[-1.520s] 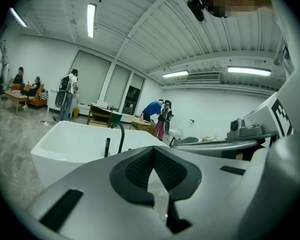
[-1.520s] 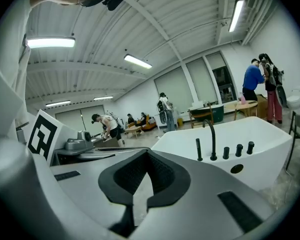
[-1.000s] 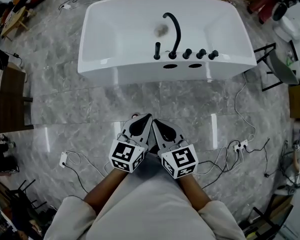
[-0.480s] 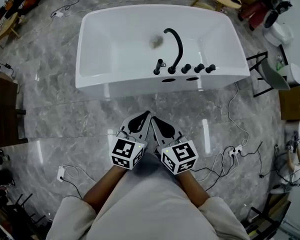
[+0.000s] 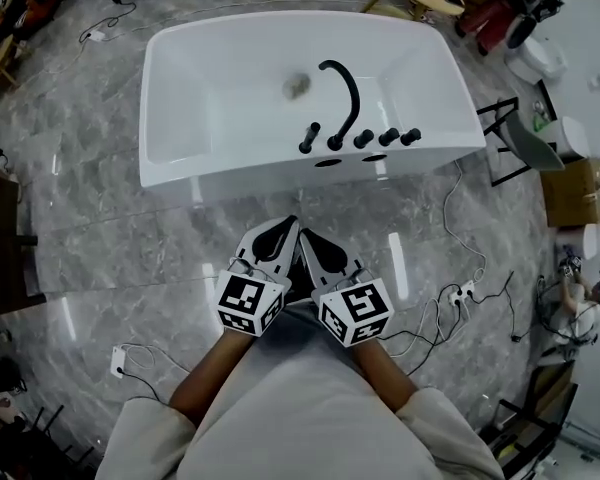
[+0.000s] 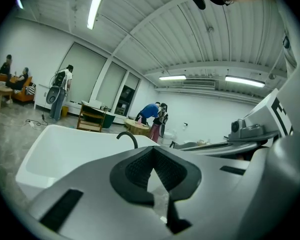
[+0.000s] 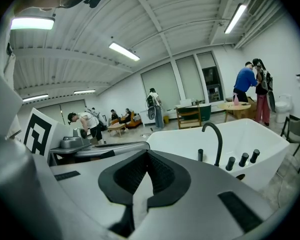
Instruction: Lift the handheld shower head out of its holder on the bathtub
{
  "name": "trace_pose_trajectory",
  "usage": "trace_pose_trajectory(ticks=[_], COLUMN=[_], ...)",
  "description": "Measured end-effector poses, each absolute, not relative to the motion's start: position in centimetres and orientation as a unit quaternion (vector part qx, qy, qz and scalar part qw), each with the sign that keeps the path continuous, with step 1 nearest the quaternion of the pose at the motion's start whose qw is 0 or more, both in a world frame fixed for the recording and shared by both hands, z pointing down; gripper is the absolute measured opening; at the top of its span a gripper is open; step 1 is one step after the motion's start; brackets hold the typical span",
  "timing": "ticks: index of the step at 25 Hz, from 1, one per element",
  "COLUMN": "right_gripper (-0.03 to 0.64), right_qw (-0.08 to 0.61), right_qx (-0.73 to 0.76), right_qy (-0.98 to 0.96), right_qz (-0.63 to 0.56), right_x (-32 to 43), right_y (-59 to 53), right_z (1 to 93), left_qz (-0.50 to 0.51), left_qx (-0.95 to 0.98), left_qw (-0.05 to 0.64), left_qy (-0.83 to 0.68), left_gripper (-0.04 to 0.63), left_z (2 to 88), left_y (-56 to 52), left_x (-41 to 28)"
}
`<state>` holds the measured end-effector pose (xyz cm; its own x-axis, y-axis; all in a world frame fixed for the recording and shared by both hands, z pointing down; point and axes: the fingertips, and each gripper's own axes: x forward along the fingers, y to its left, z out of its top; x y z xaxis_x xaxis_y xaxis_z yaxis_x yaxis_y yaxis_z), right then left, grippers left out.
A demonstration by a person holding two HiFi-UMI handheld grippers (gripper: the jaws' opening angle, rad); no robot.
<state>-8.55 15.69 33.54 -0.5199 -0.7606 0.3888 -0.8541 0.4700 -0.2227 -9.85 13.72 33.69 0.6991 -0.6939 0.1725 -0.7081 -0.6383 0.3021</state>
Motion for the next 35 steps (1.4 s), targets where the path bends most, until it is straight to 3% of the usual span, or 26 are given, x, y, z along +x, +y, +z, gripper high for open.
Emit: trace_pose_trajectory(ticks=[9,35], right_gripper=[0.017,0.018], right_qw=[0.153,0.122], right_qx=[0.463,0.452], right_qy=[-0.855,-0.858], right_qz=[0.179,0.21], right_x=[-9.4,-3.6], right_y=[14.1,0.1], right_z=[35.2,36.5], left_qz=[0.031,0.069], left_qx=[0.897,0.89], left_qw=[0.187,0.183], left_qy=[-0.398,-0.413], left_gripper=[0.003,0.003], left_z=[35.6,37.4], left_y=[12.2,-0.8], left_x=[-10.5,-5.0])
